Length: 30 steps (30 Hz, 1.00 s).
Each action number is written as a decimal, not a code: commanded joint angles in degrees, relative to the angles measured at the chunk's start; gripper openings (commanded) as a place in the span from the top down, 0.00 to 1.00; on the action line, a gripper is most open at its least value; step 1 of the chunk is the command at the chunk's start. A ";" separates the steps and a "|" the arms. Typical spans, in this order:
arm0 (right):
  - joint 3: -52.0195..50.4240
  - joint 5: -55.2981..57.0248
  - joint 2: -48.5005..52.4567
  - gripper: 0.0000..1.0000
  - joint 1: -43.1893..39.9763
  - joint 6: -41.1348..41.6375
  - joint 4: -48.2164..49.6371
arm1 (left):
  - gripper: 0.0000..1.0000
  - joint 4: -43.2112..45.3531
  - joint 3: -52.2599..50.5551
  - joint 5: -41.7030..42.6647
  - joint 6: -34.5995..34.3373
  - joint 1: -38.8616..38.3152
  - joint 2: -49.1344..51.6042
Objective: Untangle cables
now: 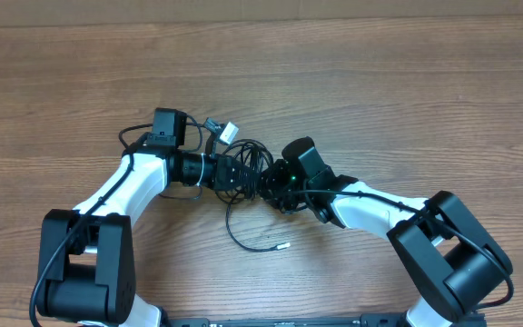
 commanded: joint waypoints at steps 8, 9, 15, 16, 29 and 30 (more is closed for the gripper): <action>-0.07 2.36 0.17 0.96 -0.20 -0.17 0.31 | 0.96 0.17 0.81 -1.29 1.31 -0.13 0.52; -0.07 2.38 0.17 0.96 -0.55 -0.17 0.13 | 0.96 0.17 0.81 -1.40 1.27 -0.13 0.52; -0.07 0.50 0.17 0.96 -3.69 -4.09 -3.67 | 0.96 0.17 0.81 -1.42 1.27 -0.11 0.52; -0.07 -0.46 0.17 0.96 -4.28 -5.09 -4.04 | 0.96 0.17 0.81 -1.42 1.27 -0.11 0.52; -0.07 -6.05 0.17 0.96 -11.47 -9.38 -8.22 | 0.96 0.17 0.81 -1.42 1.27 -0.11 0.52; -0.07 -6.03 0.17 0.96 -11.87 -10.47 -8.85 | 0.96 0.17 0.81 -1.42 1.27 -0.11 0.52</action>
